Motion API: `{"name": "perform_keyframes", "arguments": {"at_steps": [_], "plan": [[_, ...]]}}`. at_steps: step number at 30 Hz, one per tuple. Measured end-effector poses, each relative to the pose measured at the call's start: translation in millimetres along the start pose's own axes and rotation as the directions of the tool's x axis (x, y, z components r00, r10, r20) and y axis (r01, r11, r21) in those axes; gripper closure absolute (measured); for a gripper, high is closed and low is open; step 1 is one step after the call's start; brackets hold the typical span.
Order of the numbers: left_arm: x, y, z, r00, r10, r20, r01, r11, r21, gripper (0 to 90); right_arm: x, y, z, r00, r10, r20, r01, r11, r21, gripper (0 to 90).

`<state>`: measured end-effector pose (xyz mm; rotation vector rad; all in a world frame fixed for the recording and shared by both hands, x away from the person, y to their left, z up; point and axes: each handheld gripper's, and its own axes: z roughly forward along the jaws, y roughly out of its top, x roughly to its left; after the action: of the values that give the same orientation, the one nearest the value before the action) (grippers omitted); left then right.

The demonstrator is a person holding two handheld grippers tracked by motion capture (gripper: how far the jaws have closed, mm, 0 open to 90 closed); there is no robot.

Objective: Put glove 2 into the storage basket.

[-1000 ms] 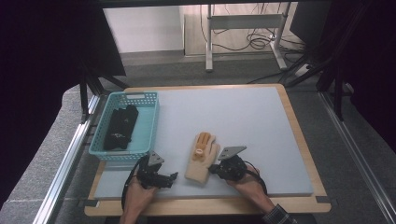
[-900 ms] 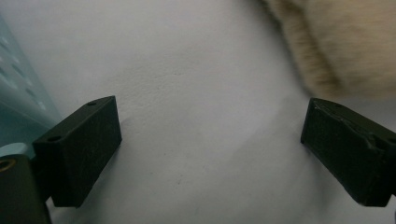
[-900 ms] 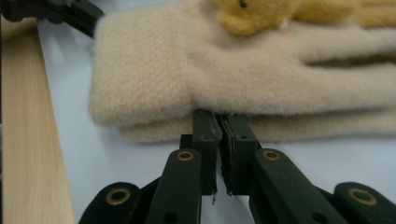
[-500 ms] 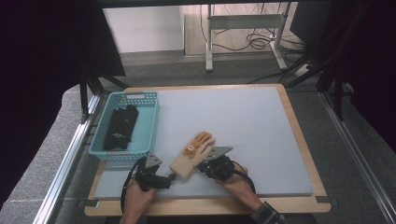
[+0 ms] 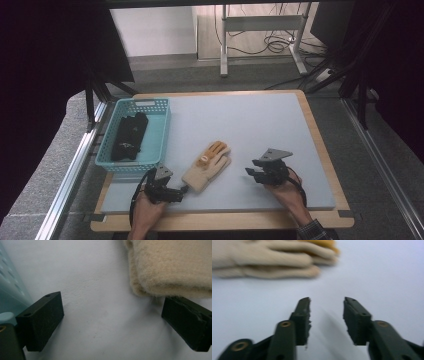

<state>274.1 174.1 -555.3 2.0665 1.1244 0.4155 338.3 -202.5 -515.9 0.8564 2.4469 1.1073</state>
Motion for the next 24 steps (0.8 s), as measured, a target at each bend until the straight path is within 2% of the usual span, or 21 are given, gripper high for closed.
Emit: {"name": "perform_keyframes", "arguments": {"at_steps": [2,7,9,12,15,17,19,20,21,23,24], "plan": [[1.1,0.4,-0.6,1.0000,-0.003,0.009,0.003,1.0000,0.002,4.2,-12.9,-11.5,-6.2,0.9985,0.022,0.050,-0.022,1.000,0.004,44.5],[2.2,3.2,-7.0,0.9997,-0.006,0.025,0.006,0.9998,0.017,3.3,-26.9,-23.8,-9.2,0.9925,0.040,0.116,-0.043,0.999,0.018,35.2],[1.7,5.4,-14.2,0.9996,-0.009,0.028,0.008,0.9999,0.007,3.4,-29.9,-26.7,-8.3,0.9902,0.040,0.134,-0.044,0.999,0.023,32.4],[0.0,12.9,-26.6,0.9987,-0.015,0.049,0.015,0.9997,-0.017,3.6,-31.5,-27.3,-7.4,0.9892,0.054,0.136,-0.059,0.998,0.031,29.3],[-7.3,25.9,-30.6,0.9976,0.000,0.069,0.002,0.9998,-0.021,3.2,-32.7,-27.4,-6.7,0.9872,0.067,0.145,-0.073,0.997,0.037,25.3],[-12.8,36.1,-27.7,0.9968,0.008,0.079,-0.007,0.9999,-0.007,2.1,-35.9,-27.6,-6.0,0.9862,0.099,0.133,-0.105,0.994,0.041,24.1],[-20.3,50.9,-19.5,0.9965,0.022,0.081,-0.024,0.9994,0.024,0.8,-35.9,-27.7,-5.9,0.9862,0.099,0.133,-0.105,0.994,0.040,23.9],[-20.3,50.9,-19.5,0.9965,0.022,0.081,-0.024,0.9994,0.024,0.1,-35.7,-27.7,-5.9,0.9860,0.100,0.134,-0.106,0.994,0.040,23.8],[-24.8,63.9,-10.5,0.9957,0.031,0.088,-0.034,0.9988,0.036,0.1,-35.8,-27.8,-5.9,0.9859,0.101,0.133,-0.107,0.993,0.040,23.8],[-27.7,74.2,-0.9,0.9942,0.028,0.104,-0.033,0.9983,0.049,0.2,-35.9,-27.9,-5.9,0.9859,0.101,0.133,-0.107,0.993,0.039,23.8],[-29.7,81.6,8.3,0.9945,0.029,0.101,-0.037,0.9969,0.070,0.2,-35.9,-27.9,-5.9,0.9859,0.102,0.133,-0.108,0.993,0.039,23.8]]}}
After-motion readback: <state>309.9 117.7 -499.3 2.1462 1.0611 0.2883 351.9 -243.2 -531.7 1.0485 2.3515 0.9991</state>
